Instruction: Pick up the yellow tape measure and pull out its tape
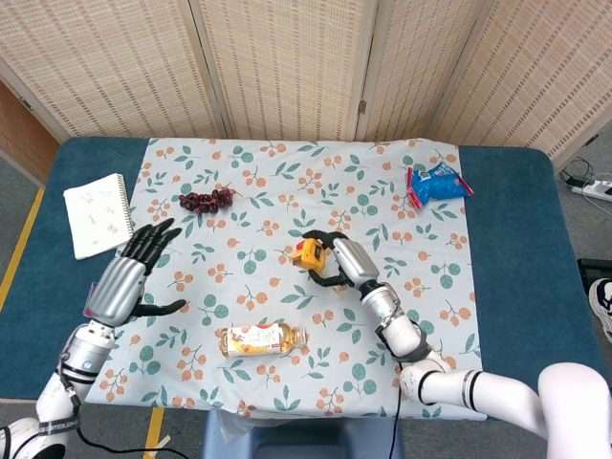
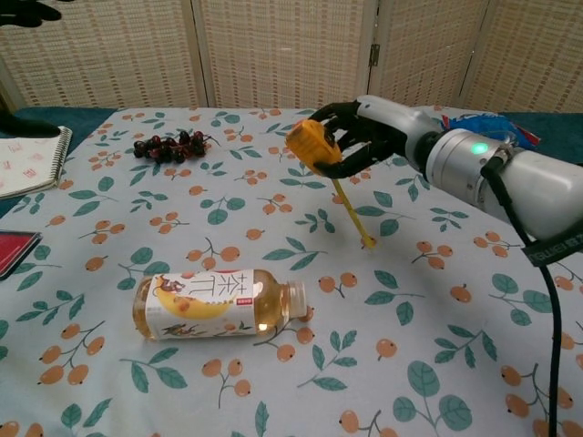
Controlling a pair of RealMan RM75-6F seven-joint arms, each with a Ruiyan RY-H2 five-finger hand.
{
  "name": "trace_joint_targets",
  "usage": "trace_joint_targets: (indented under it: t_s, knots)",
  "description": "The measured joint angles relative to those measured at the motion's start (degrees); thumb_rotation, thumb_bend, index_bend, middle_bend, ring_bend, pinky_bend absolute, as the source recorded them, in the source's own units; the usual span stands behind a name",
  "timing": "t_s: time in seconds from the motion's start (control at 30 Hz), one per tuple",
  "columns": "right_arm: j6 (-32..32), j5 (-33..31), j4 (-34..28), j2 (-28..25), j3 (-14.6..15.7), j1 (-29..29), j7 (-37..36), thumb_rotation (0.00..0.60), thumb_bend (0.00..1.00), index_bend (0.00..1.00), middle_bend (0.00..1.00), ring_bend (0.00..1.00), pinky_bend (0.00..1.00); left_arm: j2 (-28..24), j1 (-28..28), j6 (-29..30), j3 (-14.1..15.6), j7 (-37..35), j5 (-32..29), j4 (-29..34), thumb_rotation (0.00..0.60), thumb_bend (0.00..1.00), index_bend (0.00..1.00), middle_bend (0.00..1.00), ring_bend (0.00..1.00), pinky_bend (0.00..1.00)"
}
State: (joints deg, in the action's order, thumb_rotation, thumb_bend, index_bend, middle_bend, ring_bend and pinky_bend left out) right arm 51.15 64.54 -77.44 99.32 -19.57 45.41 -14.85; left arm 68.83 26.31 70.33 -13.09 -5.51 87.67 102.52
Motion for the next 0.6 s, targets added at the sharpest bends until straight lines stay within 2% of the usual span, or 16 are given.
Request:
trace_joint_targets:
  t_s: [0.1, 0.2, 0.47, 0.6]
  knots:
    - [2.5, 2.1, -0.4, 2.9, -1.2, -0.4, -5.2, 0.600, 0.43, 0.54, 0.51, 0.37, 0.13, 1.4, 2.6, -2.1, -1.2, 0.1, -1.0, 2.5, 0.600, 0.14, 0.10, 0.05, 0.08, 0.00]
    - [4.4, 4.6, -0.1, 5.6, -1.7, -0.5, -9.0, 0.600, 0.43, 0.54, 0.51, 0.37, 0.13, 2.9, 4.7, -3.6, -2.1, 0.3, -2.3, 4.2, 0.600, 0.19, 0.08, 0.05, 0.08, 0.00]
    - [7.7, 10.2, 4.6, 10.2, -1.1, 0.0, -15.9, 0.600, 0.43, 0.54, 0.51, 0.37, 0.13, 5.6, 7.4, -4.6, -3.2, 3.7, -5.2, 5.8, 0.600, 0.26, 0.10, 0.05, 0.09, 0.00]
    - [8.0, 11.3, 6.4, 11.7, -0.7, 0.6, -17.2, 0.600, 0.43, 0.54, 0.51, 0.36, 0.13, 6.9, 8.4, -4.4, -3.5, 7.1, -6.5, 5.6, 0.600, 0.29, 0.10, 0.05, 0.09, 0.00]
